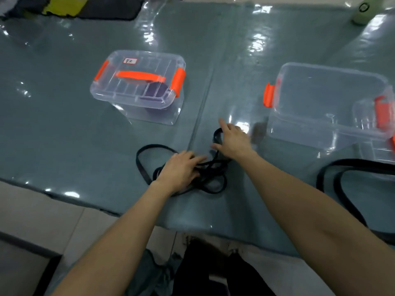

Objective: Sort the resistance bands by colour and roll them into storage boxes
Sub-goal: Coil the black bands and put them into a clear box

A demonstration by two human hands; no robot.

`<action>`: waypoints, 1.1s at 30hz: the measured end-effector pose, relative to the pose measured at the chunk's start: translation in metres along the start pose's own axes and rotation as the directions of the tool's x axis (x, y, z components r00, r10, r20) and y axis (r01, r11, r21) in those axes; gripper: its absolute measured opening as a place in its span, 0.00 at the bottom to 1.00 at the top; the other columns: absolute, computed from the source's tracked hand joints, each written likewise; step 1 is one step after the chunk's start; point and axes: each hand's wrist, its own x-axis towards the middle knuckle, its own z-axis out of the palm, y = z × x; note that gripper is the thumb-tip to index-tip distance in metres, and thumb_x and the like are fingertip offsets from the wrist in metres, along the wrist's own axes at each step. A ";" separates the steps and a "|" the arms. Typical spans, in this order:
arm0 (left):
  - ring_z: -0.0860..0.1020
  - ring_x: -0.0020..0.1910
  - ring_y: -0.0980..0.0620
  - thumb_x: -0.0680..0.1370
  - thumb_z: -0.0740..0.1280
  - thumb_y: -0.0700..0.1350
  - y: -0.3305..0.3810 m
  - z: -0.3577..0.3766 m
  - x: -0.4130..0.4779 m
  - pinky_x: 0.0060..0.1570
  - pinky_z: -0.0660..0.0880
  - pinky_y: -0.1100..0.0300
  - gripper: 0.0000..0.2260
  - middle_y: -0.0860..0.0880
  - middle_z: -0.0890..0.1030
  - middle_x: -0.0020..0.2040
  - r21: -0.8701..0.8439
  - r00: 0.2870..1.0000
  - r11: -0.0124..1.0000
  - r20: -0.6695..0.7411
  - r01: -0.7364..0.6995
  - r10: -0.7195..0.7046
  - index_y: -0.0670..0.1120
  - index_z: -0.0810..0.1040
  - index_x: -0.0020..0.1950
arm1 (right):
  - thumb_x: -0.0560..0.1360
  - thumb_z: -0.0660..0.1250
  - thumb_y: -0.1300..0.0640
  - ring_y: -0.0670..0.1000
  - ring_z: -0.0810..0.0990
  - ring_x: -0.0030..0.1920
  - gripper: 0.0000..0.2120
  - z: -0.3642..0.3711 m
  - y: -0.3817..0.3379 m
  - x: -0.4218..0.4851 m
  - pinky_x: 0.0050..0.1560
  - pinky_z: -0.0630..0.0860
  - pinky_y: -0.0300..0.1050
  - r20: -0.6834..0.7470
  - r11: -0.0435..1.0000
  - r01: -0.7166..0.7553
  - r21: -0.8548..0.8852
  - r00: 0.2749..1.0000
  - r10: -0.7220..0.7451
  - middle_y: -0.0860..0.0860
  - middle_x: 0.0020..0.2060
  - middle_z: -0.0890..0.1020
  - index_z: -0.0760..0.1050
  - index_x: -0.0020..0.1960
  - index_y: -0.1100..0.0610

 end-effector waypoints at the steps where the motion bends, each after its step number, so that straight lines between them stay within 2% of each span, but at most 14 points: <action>1: 0.78 0.66 0.43 0.84 0.70 0.55 -0.006 -0.001 0.002 0.63 0.76 0.45 0.22 0.48 0.80 0.65 -0.015 1.000 1.000 0.003 -0.002 0.002 0.56 0.75 0.78 | 0.78 0.74 0.37 0.64 0.68 0.77 0.45 0.000 -0.002 0.005 0.74 0.71 0.63 0.003 0.999 -0.011 -0.030 1.000 0.011 0.59 0.77 0.71 0.57 0.85 0.53; 5: 0.81 0.54 0.41 0.86 0.66 0.51 -0.038 -0.014 -0.012 0.52 0.78 0.45 0.08 0.48 0.82 0.53 -0.254 0.992 0.965 -0.083 0.070 -0.094 0.48 0.78 0.58 | 0.79 0.72 0.55 0.65 0.80 0.63 0.17 -0.002 -0.012 0.010 0.61 0.78 0.57 0.021 0.999 0.021 -0.032 1.000 -0.020 0.60 0.63 0.80 0.79 0.66 0.59; 9: 0.83 0.41 0.40 0.86 0.68 0.47 -0.083 -0.054 -0.040 0.45 0.81 0.44 0.09 0.44 0.84 0.45 -0.639 0.861 0.744 -0.250 0.197 -0.442 0.42 0.76 0.58 | 0.77 0.72 0.61 0.64 0.83 0.56 0.11 -0.015 -0.032 -0.005 0.55 0.80 0.54 -0.017 0.984 -0.005 0.177 1.000 0.008 0.59 0.55 0.85 0.83 0.59 0.59; 13: 0.88 0.38 0.41 0.88 0.64 0.40 -0.121 -0.117 -0.075 0.34 0.86 0.40 0.03 0.45 0.83 0.46 -0.912 0.735 0.408 -0.298 -0.032 -0.609 0.42 0.74 0.60 | 0.78 0.76 0.57 0.55 0.82 0.52 0.14 -0.072 -0.082 -0.017 0.56 0.79 0.51 -0.217 0.916 0.110 0.386 0.976 -0.025 0.51 0.50 0.86 0.84 0.63 0.52; 17: 0.88 0.41 0.37 0.88 0.63 0.42 -0.154 -0.191 -0.103 0.36 0.87 0.41 0.05 0.43 0.82 0.49 -0.905 0.639 0.349 -0.419 -0.241 -0.645 0.40 0.74 0.59 | 0.78 0.77 0.56 0.49 0.78 0.48 0.20 -0.165 -0.147 -0.026 0.49 0.70 0.40 -0.444 0.834 0.365 0.414 0.881 -0.165 0.44 0.47 0.84 0.82 0.69 0.46; 21: 0.88 0.40 0.39 0.86 0.64 0.44 -0.189 -0.246 -0.132 0.39 0.87 0.45 0.08 0.36 0.82 0.54 -0.873 0.505 0.273 -0.462 -0.404 -0.730 0.40 0.75 0.57 | 0.79 0.75 0.60 0.43 0.77 0.39 0.18 -0.259 -0.202 -0.030 0.47 0.73 0.35 -0.613 0.700 0.548 0.458 0.765 -0.197 0.51 0.50 0.85 0.83 0.67 0.48; 22: 0.88 0.41 0.37 0.86 0.64 0.44 -0.199 -0.252 -0.137 0.43 0.88 0.44 0.08 0.36 0.84 0.56 -0.898 0.517 0.261 -0.420 -0.353 -0.746 0.38 0.76 0.56 | 0.80 0.74 0.61 0.42 0.76 0.38 0.19 -0.278 -0.211 -0.033 0.47 0.74 0.36 -0.639 0.670 0.581 0.462 0.742 -0.203 0.53 0.52 0.85 0.81 0.68 0.47; 23: 0.88 0.42 0.37 0.87 0.65 0.44 -0.210 -0.255 -0.141 0.48 0.87 0.42 0.10 0.35 0.86 0.56 -0.934 0.558 0.305 -0.357 -0.189 -0.749 0.37 0.78 0.55 | 0.81 0.73 0.61 0.44 0.75 0.37 0.20 -0.294 -0.220 -0.037 0.46 0.76 0.40 -0.661 0.642 0.612 0.461 0.720 -0.211 0.55 0.53 0.85 0.80 0.70 0.46; 24: 0.88 0.42 0.38 0.87 0.66 0.47 -0.221 -0.255 -0.145 0.49 0.87 0.43 0.12 0.35 0.87 0.53 -0.899 0.624 0.426 -0.274 0.105 -0.732 0.39 0.79 0.51 | 0.81 0.72 0.62 0.46 0.75 0.36 0.21 -0.307 -0.227 -0.040 0.45 0.77 0.43 -0.681 0.622 0.639 0.453 0.698 -0.221 0.54 0.52 0.84 0.79 0.71 0.46; 25: 0.88 0.41 0.39 0.86 0.67 0.50 -0.228 -0.255 -0.150 0.46 0.87 0.46 0.15 0.37 0.87 0.47 -0.734 0.686 0.550 -0.160 0.399 -0.710 0.40 0.80 0.47 | 0.81 0.72 0.62 0.47 0.76 0.36 0.21 -0.317 -0.233 -0.044 0.43 0.77 0.45 -0.699 0.610 0.660 0.437 0.677 -0.232 0.53 0.50 0.83 0.78 0.71 0.45; 26: 0.87 0.40 0.39 0.85 0.69 0.53 -0.229 -0.254 -0.155 0.41 0.87 0.48 0.17 0.40 0.86 0.43 -0.532 0.725 0.626 -0.033 0.570 -0.688 0.41 0.80 0.45 | 0.82 0.71 0.62 0.48 0.77 0.35 0.21 -0.326 -0.237 -0.047 0.41 0.78 0.45 -0.713 0.605 0.676 0.420 0.658 -0.242 0.52 0.48 0.82 0.78 0.71 0.45; 28: 0.89 0.44 0.39 0.84 0.72 0.55 -0.222 -0.258 -0.150 0.44 0.88 0.47 0.18 0.39 0.88 0.46 -0.410 0.801 0.716 0.067 0.566 -0.595 0.39 0.84 0.50 | 0.83 0.70 0.63 0.50 0.80 0.34 0.19 -0.340 -0.243 -0.057 0.41 0.78 0.44 -0.730 0.589 0.699 0.405 0.635 -0.252 0.53 0.45 0.82 0.79 0.70 0.45; 30: 0.88 0.53 0.41 0.82 0.73 0.58 -0.203 -0.271 -0.135 0.55 0.86 0.48 0.19 0.42 0.88 0.55 -0.464 0.872 0.792 -0.079 0.397 -0.483 0.43 0.85 0.60 | 0.83 0.69 0.63 0.51 0.81 0.36 0.19 -0.353 -0.244 -0.069 0.41 0.79 0.43 -0.744 0.565 0.716 0.410 0.621 -0.246 0.57 0.45 0.83 0.78 0.70 0.45; 33: 0.78 0.69 0.52 0.78 0.78 0.60 -0.154 -0.306 -0.108 0.71 0.75 0.53 0.34 0.52 0.79 0.71 -0.601 0.901 0.799 -0.343 0.006 -0.264 0.53 0.72 0.80 | 0.84 0.68 0.62 0.52 0.80 0.38 0.18 -0.378 -0.241 -0.089 0.42 0.79 0.44 -0.776 0.507 0.755 0.415 0.585 -0.235 0.62 0.50 0.85 0.77 0.70 0.47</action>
